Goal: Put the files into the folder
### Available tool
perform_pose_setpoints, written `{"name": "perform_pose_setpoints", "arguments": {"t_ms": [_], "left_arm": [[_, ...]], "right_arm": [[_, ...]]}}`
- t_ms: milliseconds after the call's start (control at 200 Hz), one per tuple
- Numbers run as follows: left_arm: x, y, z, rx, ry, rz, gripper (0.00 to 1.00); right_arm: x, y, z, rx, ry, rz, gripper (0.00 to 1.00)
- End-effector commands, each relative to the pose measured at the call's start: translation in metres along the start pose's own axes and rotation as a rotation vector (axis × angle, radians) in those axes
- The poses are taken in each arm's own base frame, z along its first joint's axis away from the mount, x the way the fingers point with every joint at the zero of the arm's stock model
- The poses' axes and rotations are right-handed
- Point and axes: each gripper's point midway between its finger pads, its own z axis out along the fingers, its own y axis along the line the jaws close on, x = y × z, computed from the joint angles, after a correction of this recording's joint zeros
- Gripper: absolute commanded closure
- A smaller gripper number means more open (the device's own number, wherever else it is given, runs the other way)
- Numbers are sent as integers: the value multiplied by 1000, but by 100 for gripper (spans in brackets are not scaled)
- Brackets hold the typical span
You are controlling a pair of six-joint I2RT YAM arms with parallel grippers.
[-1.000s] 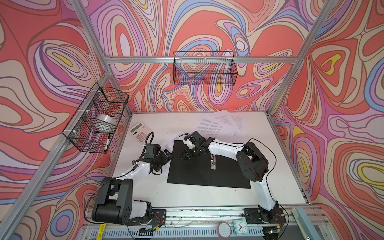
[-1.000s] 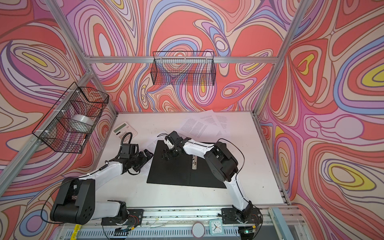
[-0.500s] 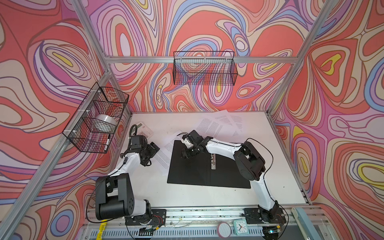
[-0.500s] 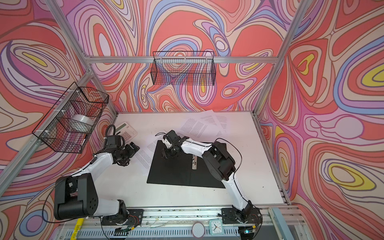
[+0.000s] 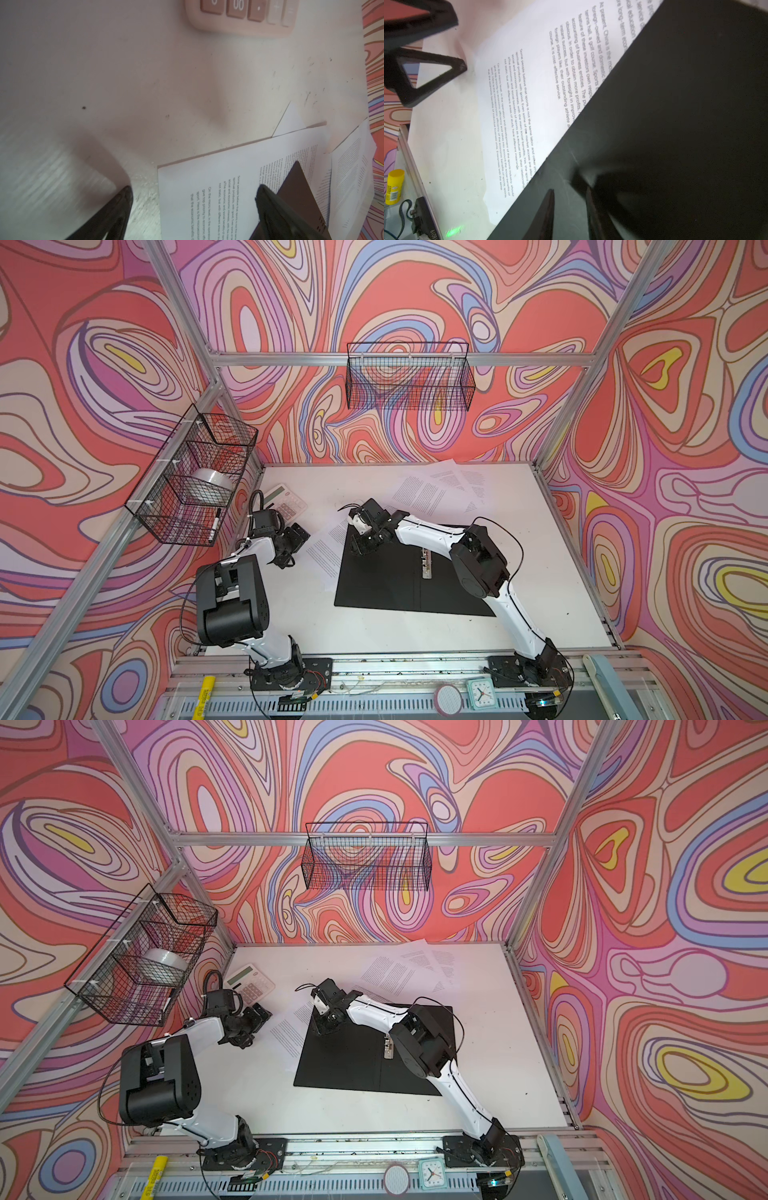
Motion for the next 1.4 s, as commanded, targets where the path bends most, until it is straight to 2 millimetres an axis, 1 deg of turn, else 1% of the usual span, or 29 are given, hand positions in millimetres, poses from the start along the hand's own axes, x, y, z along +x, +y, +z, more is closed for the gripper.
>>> {"name": "perform_pose_setpoints", "arguments": {"t_ms": [0,125,230,325,436,591,746,931,1052,1162,1277,1397], "left_arm": [[0,3,14,12,15,17,7],[11,5,23,35,63,5,7],[15,-4,18,77,78,-7,7],[24,1,17,39,141,-41,6],[36,3,17,50,182,-76,7],[46,-4,14,107,215,-90,7],[54,-22,5,235,233,-137,7],[59,-43,-11,367,253,-177,6],[60,-50,-20,414,251,-194,6],[56,-52,-30,399,225,-180,6],[47,-52,-42,363,174,-156,7],[41,-49,-44,312,149,-145,11]], "right_arm": [[12,-8,14,33,46,-4,72],[23,-14,21,45,74,4,72],[29,-17,24,48,85,11,73],[31,-18,26,45,93,17,73],[33,-18,28,41,96,17,73],[34,-17,29,31,102,20,74],[33,-15,30,18,104,21,74],[33,-12,29,5,105,24,74],[33,-12,29,-1,105,26,74],[34,-11,29,-3,109,26,75],[33,-10,27,-7,104,28,75],[33,-8,27,-13,102,30,75]]}}
